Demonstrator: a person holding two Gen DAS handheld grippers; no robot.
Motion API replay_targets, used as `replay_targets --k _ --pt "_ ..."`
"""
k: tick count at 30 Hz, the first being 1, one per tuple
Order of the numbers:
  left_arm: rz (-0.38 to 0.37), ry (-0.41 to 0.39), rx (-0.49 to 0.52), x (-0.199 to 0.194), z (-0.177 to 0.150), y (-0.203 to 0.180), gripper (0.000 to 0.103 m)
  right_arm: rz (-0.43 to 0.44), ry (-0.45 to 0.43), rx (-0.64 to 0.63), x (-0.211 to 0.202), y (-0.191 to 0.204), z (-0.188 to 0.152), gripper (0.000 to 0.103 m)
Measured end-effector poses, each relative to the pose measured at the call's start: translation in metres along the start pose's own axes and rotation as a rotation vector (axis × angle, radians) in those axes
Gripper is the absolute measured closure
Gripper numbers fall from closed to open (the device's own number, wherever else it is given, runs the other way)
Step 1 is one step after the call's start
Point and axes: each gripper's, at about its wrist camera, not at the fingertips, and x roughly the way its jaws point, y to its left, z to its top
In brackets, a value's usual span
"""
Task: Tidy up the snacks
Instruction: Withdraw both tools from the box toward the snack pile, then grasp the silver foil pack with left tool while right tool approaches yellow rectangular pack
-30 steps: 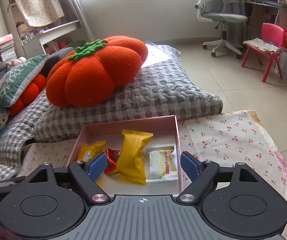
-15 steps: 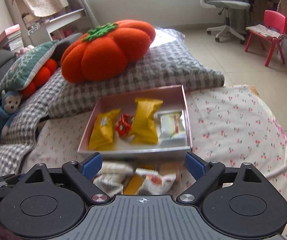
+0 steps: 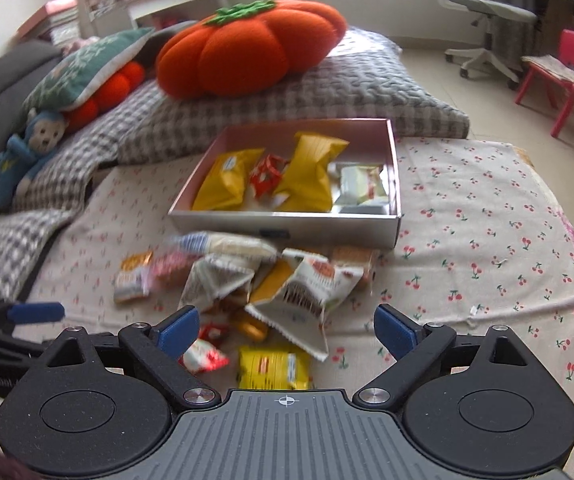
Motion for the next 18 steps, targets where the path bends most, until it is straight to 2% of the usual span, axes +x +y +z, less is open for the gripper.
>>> replay_targets --k 8,16,18 --pt "0.043 0.073 -0.033 -0.004 -0.025 0.025 0.001 -0.021 0.063 0.002 0.012 -0.004 -0.019 0.008" --pt "-0.018 0.214 -0.107 0.002 -0.046 0.034 0.001 -0.027 0.181 0.059 0.026 -0.007 -0.032 0.008" --pt "-0.040 0.266 -0.148 0.006 -0.050 0.035 0.005 -0.030 0.198 0.070 0.030 -0.007 -0.034 0.008"
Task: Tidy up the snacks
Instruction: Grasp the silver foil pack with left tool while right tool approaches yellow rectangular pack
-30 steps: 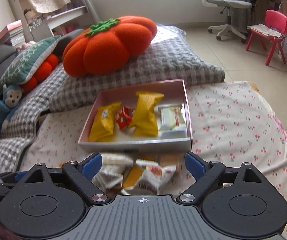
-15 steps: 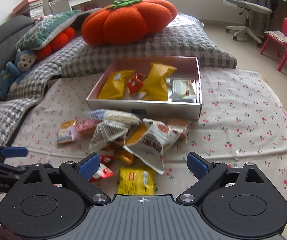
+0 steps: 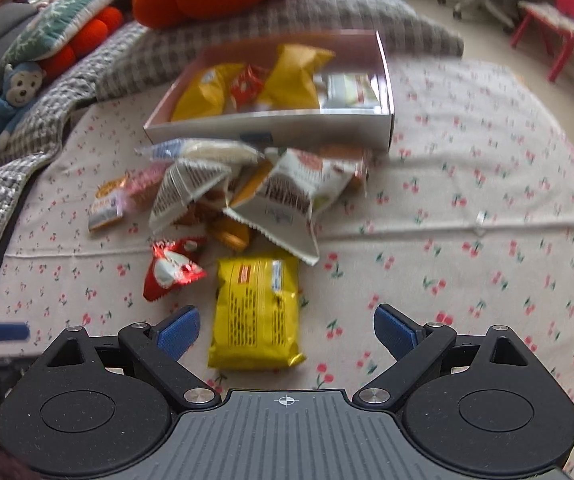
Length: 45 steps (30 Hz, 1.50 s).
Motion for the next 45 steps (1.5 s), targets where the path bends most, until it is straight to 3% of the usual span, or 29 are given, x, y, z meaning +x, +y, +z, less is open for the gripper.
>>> replay_targets --k 5,7,11,17,21,29,37,43,45 --pt "-0.024 0.054 -0.103 0.007 -0.005 0.006 0.019 -0.017 0.035 -0.012 0.010 0.004 -0.004 0.008" --pt "-0.017 0.054 -0.152 0.010 -0.006 0.011 0.030 -0.015 0.054 -0.010 0.014 0.005 -0.005 0.008" --pt "-0.027 0.019 -0.224 0.009 -0.007 0.016 0.037 0.006 0.085 0.022 0.022 0.004 -0.006 0.008" --pt "0.007 -0.014 -0.218 0.008 -0.003 0.010 0.059 -0.016 0.082 0.020 0.030 0.007 -0.007 0.008" --pt "0.029 -0.028 -0.179 0.010 0.000 0.001 0.068 -0.037 0.069 -0.009 0.033 0.012 -0.007 0.007" --pt "0.101 -0.044 -0.032 0.017 -0.002 -0.022 0.075 -0.092 0.038 -0.096 0.038 0.023 -0.010 0.008" --pt "0.133 -0.056 0.039 0.018 -0.004 -0.030 0.077 -0.129 0.004 -0.170 0.041 0.035 -0.014 0.012" --pt "0.116 -0.057 0.036 0.018 -0.003 -0.029 0.082 -0.110 -0.017 -0.209 0.038 0.041 -0.014 0.031" --pt "0.112 -0.057 0.034 0.019 -0.002 -0.029 0.082 -0.096 -0.023 -0.219 0.037 0.042 -0.014 0.045"
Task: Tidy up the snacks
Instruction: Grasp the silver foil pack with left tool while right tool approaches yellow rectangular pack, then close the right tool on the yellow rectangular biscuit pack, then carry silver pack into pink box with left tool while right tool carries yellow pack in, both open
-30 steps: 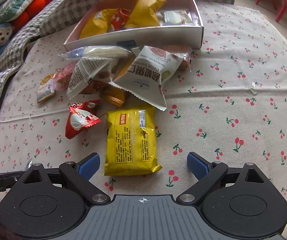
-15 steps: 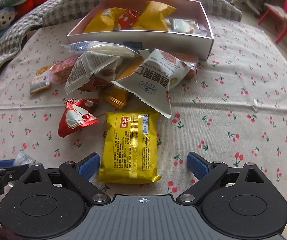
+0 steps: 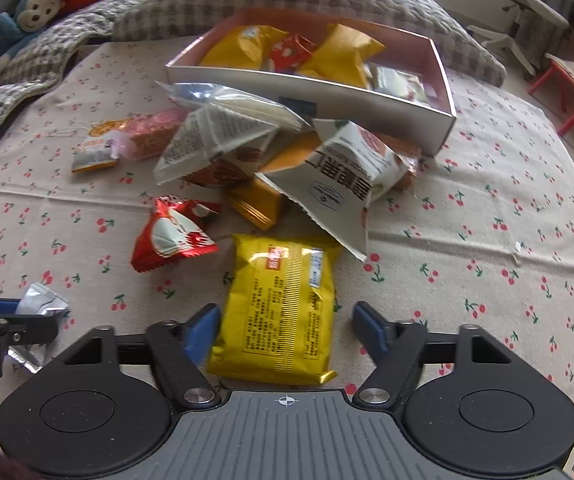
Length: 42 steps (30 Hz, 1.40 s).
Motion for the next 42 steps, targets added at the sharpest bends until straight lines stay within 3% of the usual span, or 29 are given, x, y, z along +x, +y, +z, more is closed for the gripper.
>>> replay_targets --k 2,14,24,34,42 --pt "-0.005 0.000 -0.003 -0.001 0.000 0.001 0.083 0.011 -0.002 -0.007 -0.001 0.001 0.001 0.052" --pt "-0.062 -0.022 -0.054 -0.006 0.007 0.007 0.084 0.062 -0.001 0.065 -0.013 -0.011 0.006 0.053" --pt "-0.086 -0.058 -0.074 -0.013 0.016 0.007 0.084 0.163 0.010 0.174 -0.026 -0.025 0.013 0.053" --pt "-0.135 -0.107 -0.121 -0.021 0.042 0.005 0.084 0.224 -0.070 0.236 -0.053 -0.041 0.029 0.053" --pt "-0.215 -0.123 -0.184 -0.017 0.068 -0.004 0.084 0.231 -0.110 0.316 -0.055 -0.066 0.049 0.053"
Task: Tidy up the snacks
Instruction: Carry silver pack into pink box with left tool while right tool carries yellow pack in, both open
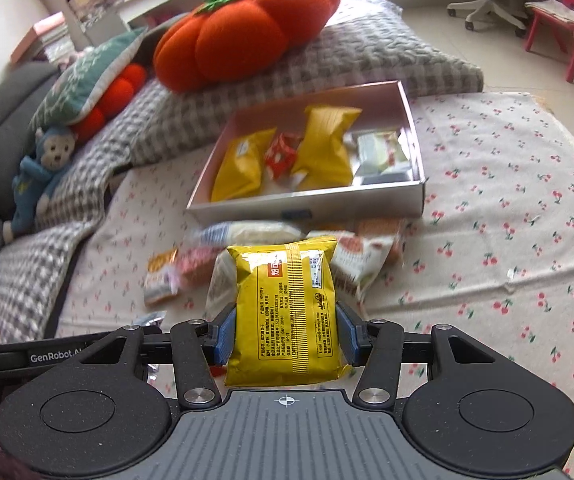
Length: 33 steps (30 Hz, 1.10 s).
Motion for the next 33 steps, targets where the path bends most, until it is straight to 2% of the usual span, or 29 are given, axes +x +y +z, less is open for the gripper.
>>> replay_targets --k 12,17,22,27,33 --pt "-0.097 -0.061 -0.101 0.021 0.035 -0.014 0.084 -0.012 -0.070 0.078 0.017 -0.018 0.043 0.053" --pt "-0.101 -0.089 -0.124 0.027 0.044 -0.020 0.084 0.016 -0.095 0.126 0.027 -0.029 0.056 0.053" --pt "-0.092 -0.125 -0.108 0.037 0.066 -0.029 0.084 0.041 -0.153 0.187 0.036 -0.046 0.071 0.053" --pt "-0.074 -0.153 -0.037 0.053 0.087 -0.046 0.084 0.047 -0.185 0.241 0.052 -0.061 0.081 0.053" --pt "-0.067 -0.130 0.023 0.079 0.100 -0.057 0.084 0.047 -0.216 0.287 0.068 -0.075 0.087 0.053"
